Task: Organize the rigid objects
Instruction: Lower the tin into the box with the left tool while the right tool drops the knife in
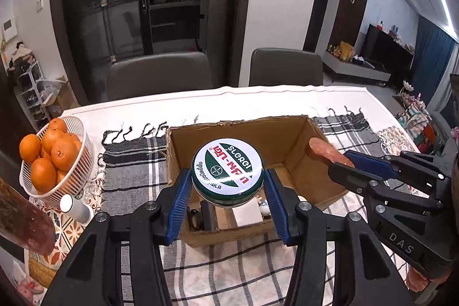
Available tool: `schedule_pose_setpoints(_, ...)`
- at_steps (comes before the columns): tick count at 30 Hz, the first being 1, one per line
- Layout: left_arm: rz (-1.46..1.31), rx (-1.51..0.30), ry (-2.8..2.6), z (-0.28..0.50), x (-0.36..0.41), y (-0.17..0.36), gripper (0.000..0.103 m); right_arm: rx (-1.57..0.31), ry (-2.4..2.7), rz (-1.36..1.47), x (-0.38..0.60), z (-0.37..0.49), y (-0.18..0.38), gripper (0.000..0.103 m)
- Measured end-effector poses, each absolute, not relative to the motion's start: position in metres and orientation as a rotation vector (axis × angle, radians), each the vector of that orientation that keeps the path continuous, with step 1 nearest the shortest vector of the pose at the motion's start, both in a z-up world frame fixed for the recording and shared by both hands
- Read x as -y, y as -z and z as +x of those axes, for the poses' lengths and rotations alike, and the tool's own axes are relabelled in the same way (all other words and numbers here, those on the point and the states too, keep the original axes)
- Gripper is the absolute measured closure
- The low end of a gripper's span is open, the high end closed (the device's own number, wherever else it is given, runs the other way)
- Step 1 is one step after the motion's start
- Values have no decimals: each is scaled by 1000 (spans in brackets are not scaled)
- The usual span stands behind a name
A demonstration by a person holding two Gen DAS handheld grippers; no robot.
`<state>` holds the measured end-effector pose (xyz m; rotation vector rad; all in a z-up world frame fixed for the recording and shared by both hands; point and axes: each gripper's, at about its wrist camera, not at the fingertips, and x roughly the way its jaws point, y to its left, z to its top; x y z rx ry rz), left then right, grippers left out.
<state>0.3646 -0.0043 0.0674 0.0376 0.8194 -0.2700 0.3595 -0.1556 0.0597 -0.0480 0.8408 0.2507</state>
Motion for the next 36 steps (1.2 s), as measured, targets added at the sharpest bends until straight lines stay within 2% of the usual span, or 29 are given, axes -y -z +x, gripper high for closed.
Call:
schedule_pose_setpoints(20, 82, -1046, 248, 410, 13, -3, 52, -1013, -199, -39, 163, 405, -5, 82)
schedule_pose_setpoints(22, 79, -1065, 245, 410, 13, 1, 52, -1021, -197, -30, 164, 407, -3, 80)
schedule_pose_setpoints(25, 76, -1049, 237, 407, 13, -1, 45, -1031, -185, -17, 166, 408, -1, 78)
schedule_pose_setpoints(29, 78, -1023, 223, 397, 10, -9, 44, -1010, -182, -24, 166, 401, -6, 77)
schedule_pose_setpoints(36, 95, -933, 159, 366, 2, -28, 36, -947, -185, -28, 165, 376, -20, 64)
